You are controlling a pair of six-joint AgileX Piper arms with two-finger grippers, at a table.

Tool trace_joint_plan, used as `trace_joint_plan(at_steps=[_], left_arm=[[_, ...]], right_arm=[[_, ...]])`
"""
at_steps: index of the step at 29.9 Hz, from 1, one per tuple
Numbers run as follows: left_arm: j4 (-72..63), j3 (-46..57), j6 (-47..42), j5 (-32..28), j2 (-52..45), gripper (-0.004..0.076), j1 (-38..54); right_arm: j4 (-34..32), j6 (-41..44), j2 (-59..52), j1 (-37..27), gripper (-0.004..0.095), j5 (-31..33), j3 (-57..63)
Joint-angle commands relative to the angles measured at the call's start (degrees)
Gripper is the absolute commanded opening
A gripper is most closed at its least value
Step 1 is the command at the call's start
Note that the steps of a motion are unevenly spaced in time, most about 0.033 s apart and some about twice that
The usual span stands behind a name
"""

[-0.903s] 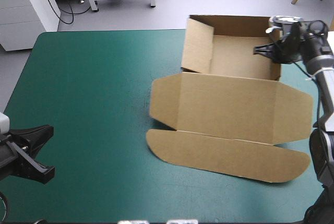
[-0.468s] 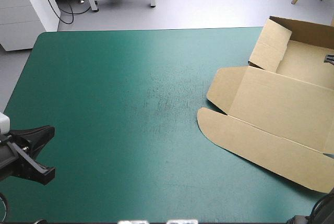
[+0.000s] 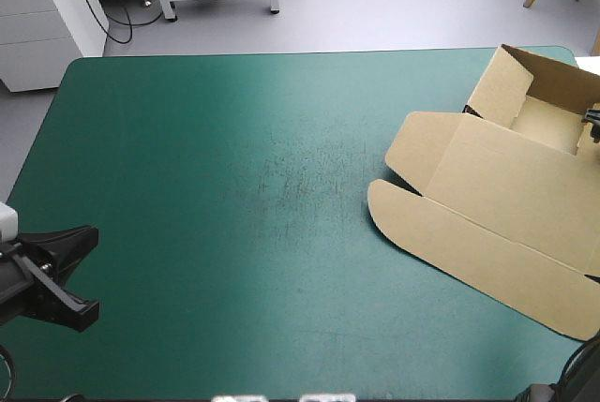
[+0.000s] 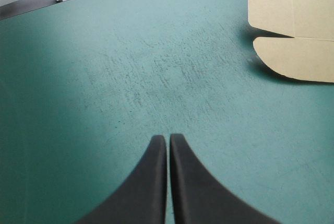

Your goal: Fold the box

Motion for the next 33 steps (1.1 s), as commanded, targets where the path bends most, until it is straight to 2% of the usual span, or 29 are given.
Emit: trace_joint_plan(at_steps=[1,6,9,14,16,18,20,21,22,28,33], left_arm=[[0.19,-1.11,-0.76,0.69,0.48,-0.0003,-0.39],[1.02,-1.11,-0.76,-0.43,0.48,-0.0003,-0.39],[1.17,-1.11,-0.76,-0.09,0.48,-0.0003,-0.39],[3.1,-1.11,-0.76,-0.09,0.48,-0.0003,-0.39],[3.88,-1.11,-0.76,-0.09,0.48,-0.0003,-0.39],[3.89,-1.11,-0.76,0.37,0.48,-0.0003,-0.39],[3.79,-1.11,-0.76,1.19,0.48,-0.0003,-0.39],[3.79,-1.11,-0.63,1.81,0.48,-0.0003,-0.39],[3.79,-1.11,-0.5,2.52,0.48,-0.0003,-0.39],[4.28,-0.76,-0.81,1.25,0.14,-0.0003,-0.39],[5.49,4.41,-0.93,-5.33,-3.04,-0.0003,-0.39]], right_arm=[[0.39,-1.32,-3.64,-0.37,0.0867,0.49,-4.15],[3.62,-6.6,-5.06,-0.37,0.0788,8.38,-8.58],[7.82,-9.33,-6.85,-0.25,0.0745,13.85,-10.95],[17.42,-12.71,-13.4,1.73,0.0624,13.86,-9.5],[17.97,-14.15,-16.72,4.21,0.05,13.86,-6.9],[17.44,-15.88,-19.69,6.68,0.033,13.86,-3.15],[17.69,-17.05,-23.55,9.83,0.0116,12.99,2.08],[17.78,-17.69,-25.65,11.53,0.0031,12.13,4.37],[18.16,-18.17,-27.73,13.21,-0.0014,10.67,7.35],[21.77,-21.94,-40.37,21.59,-0.0014,3.59,24.65],[25.16,-23.87,-51.45,24.89,-0.0014,-3.03,36.66]])
